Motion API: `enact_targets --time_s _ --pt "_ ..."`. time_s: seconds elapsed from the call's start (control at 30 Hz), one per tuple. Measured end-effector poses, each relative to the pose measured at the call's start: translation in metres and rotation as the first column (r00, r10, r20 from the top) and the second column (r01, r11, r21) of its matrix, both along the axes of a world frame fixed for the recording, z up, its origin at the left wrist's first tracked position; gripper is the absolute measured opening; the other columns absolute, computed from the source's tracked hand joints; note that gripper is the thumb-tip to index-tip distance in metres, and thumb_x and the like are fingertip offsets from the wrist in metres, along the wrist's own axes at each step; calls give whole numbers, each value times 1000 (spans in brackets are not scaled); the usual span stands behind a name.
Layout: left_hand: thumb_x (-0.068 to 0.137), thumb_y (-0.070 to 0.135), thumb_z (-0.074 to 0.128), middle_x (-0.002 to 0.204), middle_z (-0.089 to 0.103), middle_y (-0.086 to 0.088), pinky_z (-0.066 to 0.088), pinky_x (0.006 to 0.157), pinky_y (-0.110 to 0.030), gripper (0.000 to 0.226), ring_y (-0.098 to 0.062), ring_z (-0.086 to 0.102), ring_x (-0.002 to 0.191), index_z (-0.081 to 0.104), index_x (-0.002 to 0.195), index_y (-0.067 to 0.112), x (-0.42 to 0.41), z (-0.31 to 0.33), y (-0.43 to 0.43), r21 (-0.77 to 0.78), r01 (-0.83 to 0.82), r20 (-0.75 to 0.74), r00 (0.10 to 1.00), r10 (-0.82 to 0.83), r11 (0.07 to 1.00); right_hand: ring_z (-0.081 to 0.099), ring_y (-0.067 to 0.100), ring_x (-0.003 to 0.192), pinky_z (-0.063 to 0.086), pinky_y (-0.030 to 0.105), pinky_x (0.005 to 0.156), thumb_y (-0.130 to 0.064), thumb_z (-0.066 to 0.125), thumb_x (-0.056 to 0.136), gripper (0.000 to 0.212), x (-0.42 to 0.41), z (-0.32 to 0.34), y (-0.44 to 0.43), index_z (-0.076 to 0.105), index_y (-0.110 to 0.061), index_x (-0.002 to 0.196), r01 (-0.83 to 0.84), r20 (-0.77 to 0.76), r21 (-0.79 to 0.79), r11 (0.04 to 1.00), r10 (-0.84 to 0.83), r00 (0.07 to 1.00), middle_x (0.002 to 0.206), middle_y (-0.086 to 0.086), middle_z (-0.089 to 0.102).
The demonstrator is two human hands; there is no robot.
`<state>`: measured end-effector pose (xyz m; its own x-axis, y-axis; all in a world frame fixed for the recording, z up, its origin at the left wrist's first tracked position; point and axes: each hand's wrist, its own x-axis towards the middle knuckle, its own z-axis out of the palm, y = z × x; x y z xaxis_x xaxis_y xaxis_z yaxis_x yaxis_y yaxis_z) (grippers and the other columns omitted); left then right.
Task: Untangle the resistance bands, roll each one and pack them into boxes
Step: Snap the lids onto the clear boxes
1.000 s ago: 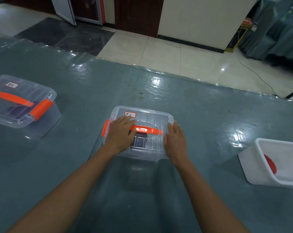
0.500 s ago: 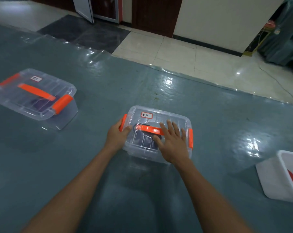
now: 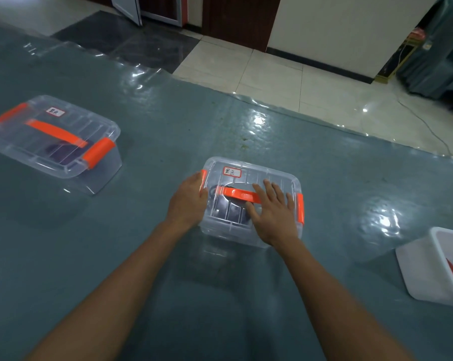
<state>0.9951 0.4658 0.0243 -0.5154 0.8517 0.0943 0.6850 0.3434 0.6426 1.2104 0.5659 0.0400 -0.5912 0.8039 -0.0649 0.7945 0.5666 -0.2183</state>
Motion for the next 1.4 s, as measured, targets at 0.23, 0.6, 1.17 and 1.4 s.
enact_targets --time_s 0.23,0.6,1.17,1.4 --pt "98 47 27 160 32 -1 20 118 -57 55 -25 24 149 39 148 29 39 8 -9 -287 237 -367 868 -335 928 -7 20 154 -4 50 124 -52 19 104 59 -1 4 -4 11 -31 158 -25 64 -34 999 27 998 168 0 -2" --pt "93 40 39 128 62 -4 41 100 -46 42 -28 53 123 63 120 21 159 44 -2 -355 322 -398 797 -454 877 58 33 124 46 48 99 -25 66 81 39 124 18 -59 67 -18 119 -194 -84 83 977 201 976 132 9 63" --pt "100 36 49 150 49 -1 37 110 -34 47 -23 44 138 47 146 23 596 68 -12 -345 723 -165 581 -797 598 48 28 134 37 40 112 -29 56 95 44 611 10 -142 56 -17 138 572 -126 -243 783 -610 782 142 7 56" --pt "100 35 51 148 51 0 37 110 -33 46 -22 45 137 50 144 21 683 43 14 -331 790 -72 524 -849 516 46 26 136 34 35 114 -27 56 97 46 691 -6 -141 52 -18 143 656 -88 -320 684 -711 698 146 6 53"
